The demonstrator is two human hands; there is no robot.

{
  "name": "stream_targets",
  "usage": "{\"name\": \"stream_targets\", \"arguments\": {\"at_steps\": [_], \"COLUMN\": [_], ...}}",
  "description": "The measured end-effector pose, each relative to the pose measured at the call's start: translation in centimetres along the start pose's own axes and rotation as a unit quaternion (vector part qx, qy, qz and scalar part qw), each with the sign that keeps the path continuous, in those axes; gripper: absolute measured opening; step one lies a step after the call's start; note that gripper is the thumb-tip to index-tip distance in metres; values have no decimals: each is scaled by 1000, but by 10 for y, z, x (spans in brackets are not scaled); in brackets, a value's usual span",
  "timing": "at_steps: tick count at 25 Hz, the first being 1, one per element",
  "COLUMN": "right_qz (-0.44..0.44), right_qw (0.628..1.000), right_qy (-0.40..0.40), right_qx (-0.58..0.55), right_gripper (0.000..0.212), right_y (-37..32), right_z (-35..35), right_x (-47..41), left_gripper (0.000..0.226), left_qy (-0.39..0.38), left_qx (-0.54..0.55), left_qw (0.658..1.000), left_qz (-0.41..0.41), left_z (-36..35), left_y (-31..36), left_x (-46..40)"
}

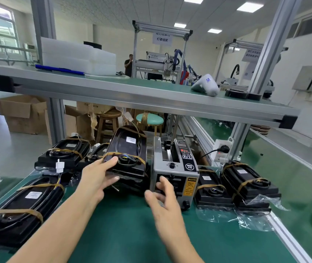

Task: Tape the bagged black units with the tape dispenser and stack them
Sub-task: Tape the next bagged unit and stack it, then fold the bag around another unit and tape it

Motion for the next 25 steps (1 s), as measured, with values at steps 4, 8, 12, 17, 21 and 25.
{"name": "stream_targets", "arguments": {"at_steps": [4, 8, 12, 17, 21, 25], "right_qz": [-18, -5, -18, -109, -257, -349], "right_qw": [998, 981, 871, 758, 777, 873], "right_qy": [63, 129, 225, 243, 178, 168], "right_qx": [21, 142, 437, 596, 546, 295], "right_gripper": [54, 51, 61, 76, 100, 82], "right_y": [31, 44, 44, 54, 83, 119], "right_z": [51, 102, 162, 239, 287, 310], "right_x": [7, -1, -29, -67, -89, -91], "left_gripper": [50, 57, 36, 57, 47, 38], "left_qy": [51, 88, 139, 143, 109, 54], "left_qx": [-1, -18, -43, -82, -232, -379], "left_qw": [998, 996, 989, 985, 964, 919], "left_qz": [26, 14, -26, -50, -69, -88], "left_z": [-13, -16, -19, -23, -25, -24], "left_y": [-18, -30, -35, -37, -29, -17], "left_x": [-33, -47, -47, -47, -38, -24]}}
Point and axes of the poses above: each hand's wrist, its own x-axis away from the middle knuckle, its own z-axis out of the back of the hand, y = z × x, the point moved 5 cm from there along -x, towards the middle knuckle, and after that the axes turned 15 degrees about x, right-handed, at the moved point
